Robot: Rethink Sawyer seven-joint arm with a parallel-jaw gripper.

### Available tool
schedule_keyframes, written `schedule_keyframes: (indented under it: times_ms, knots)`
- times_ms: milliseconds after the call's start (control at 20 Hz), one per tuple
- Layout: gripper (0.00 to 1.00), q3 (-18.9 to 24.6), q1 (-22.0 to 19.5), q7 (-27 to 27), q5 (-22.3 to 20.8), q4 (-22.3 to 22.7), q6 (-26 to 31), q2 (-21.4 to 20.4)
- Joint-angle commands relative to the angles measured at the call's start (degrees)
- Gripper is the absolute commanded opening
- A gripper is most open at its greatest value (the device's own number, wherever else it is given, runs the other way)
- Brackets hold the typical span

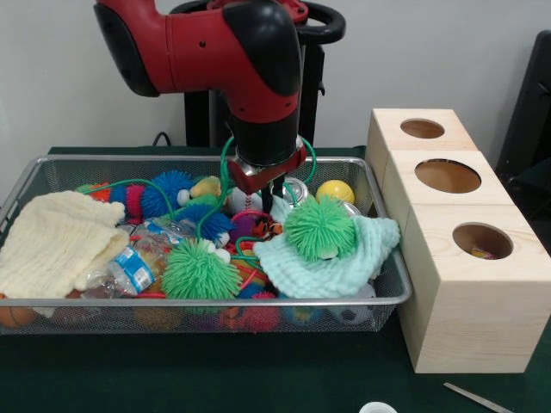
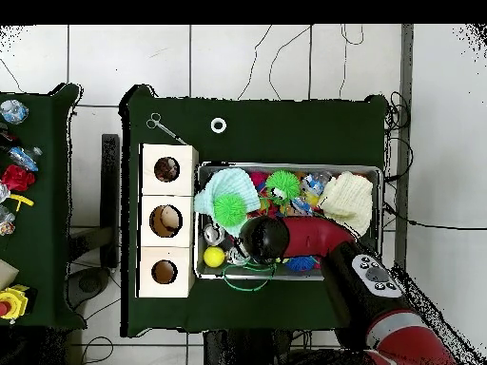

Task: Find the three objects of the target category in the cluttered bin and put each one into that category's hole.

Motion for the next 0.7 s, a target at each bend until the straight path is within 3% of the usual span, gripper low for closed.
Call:
schedule_keyframes:
  times_ms: [50, 450, 700]
  knots:
    - [0.0, 5.02, -3.93, 0.45, 2.39, 3.26, 3.87, -7.03]
    - [0.0, 10.33, -8.91, -7.96, 6.33, 2.44, 17.27, -18.06]
    - [0.0, 12.12, -11.47, -10.57, 6.22, 0.37, 22.27, -20.06]
